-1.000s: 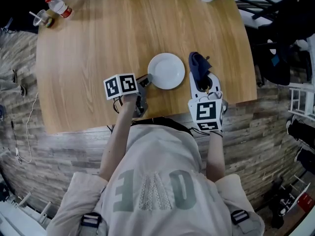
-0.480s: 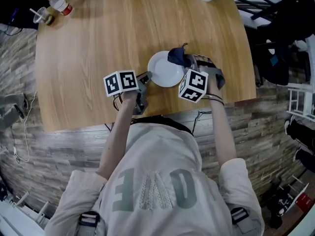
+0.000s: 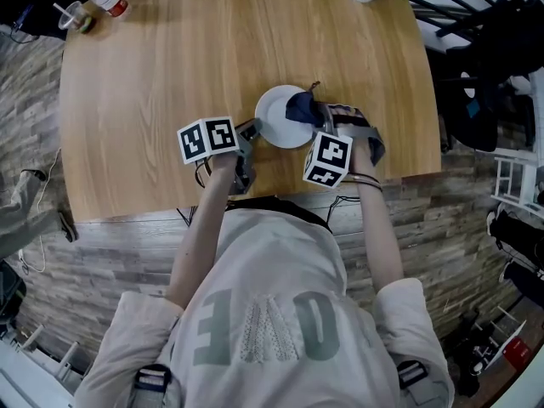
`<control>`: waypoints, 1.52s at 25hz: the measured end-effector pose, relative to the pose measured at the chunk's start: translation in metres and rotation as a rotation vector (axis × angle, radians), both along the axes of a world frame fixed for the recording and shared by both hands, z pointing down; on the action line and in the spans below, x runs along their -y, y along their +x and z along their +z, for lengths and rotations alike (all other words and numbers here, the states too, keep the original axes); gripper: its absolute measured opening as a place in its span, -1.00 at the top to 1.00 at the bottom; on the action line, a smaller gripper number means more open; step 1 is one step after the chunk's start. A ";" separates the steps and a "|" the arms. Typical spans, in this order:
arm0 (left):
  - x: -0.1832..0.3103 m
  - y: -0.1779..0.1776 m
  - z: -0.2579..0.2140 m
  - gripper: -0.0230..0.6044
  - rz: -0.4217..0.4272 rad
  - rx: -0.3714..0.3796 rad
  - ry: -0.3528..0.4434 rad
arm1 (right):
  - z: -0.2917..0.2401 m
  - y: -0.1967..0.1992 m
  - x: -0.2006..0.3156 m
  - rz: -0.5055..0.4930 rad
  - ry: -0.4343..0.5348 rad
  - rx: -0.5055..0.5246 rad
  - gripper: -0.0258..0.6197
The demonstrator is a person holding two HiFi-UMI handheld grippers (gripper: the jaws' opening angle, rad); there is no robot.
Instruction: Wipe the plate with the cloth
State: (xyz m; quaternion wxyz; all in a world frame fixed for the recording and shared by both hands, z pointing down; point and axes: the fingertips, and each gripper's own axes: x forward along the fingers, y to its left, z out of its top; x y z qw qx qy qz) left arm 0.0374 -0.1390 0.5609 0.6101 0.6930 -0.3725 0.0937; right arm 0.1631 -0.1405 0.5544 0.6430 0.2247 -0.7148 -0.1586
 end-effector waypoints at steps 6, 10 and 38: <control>0.001 -0.001 -0.001 0.83 -0.013 0.002 0.003 | -0.001 -0.009 -0.048 -0.025 -0.071 0.010 0.74; 0.001 -0.002 -0.001 0.83 -0.016 0.003 0.004 | 0.000 -0.017 -0.070 -0.045 -0.101 0.030 0.75; -0.001 0.001 -0.001 0.83 -0.007 0.008 0.005 | 0.003 -0.022 0.008 -0.026 0.005 -0.068 0.74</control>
